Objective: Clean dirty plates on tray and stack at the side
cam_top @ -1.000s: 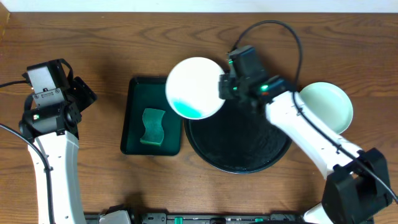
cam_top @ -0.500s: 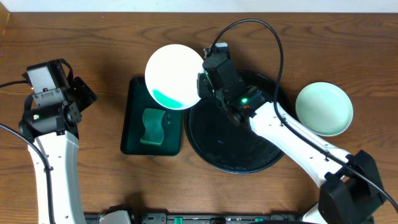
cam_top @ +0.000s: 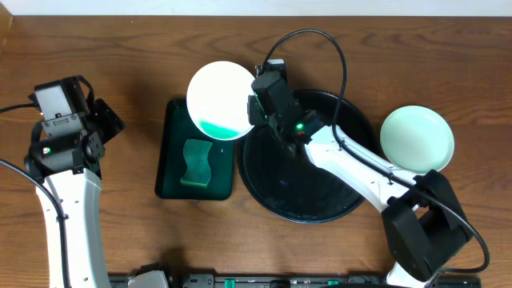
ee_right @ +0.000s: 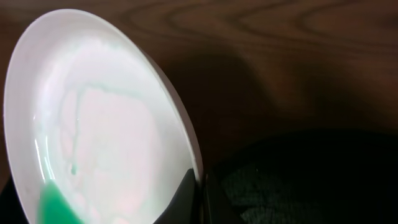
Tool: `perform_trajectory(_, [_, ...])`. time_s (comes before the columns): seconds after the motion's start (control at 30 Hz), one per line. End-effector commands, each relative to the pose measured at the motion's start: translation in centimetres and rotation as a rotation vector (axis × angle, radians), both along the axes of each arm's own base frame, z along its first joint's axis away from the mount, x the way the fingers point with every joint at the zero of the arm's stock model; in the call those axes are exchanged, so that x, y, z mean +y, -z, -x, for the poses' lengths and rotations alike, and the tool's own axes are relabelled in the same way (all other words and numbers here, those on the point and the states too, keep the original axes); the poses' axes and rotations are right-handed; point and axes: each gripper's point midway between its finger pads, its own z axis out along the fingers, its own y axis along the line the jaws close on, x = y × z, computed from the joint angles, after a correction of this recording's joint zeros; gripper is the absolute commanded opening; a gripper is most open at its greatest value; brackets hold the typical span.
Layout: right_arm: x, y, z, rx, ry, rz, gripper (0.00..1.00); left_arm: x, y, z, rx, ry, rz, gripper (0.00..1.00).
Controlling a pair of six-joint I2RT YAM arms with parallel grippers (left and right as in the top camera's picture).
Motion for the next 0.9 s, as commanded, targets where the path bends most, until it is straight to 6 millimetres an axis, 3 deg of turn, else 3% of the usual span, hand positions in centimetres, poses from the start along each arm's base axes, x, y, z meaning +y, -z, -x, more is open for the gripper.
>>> perform_trajectory(0.0, [0.8,-0.8,-0.3,-0.025,0.005,-0.019,0.01,0.3,-0.9,0.0,-0.019,-0.007,-0.019,0.79])
perform_trajectory(0.43, [1.0,-2.8,-1.6,-0.144,0.017,-0.002,0.01,0.3,-0.9,0.0,-0.019,-0.007,-0.019,0.79])
perform_trajectory(0.87, [2.2,-6.4,-1.9,-0.421,-0.086,0.290,0.01,0.3,-0.9,0.0,-0.019,-0.007,-0.019,0.79])
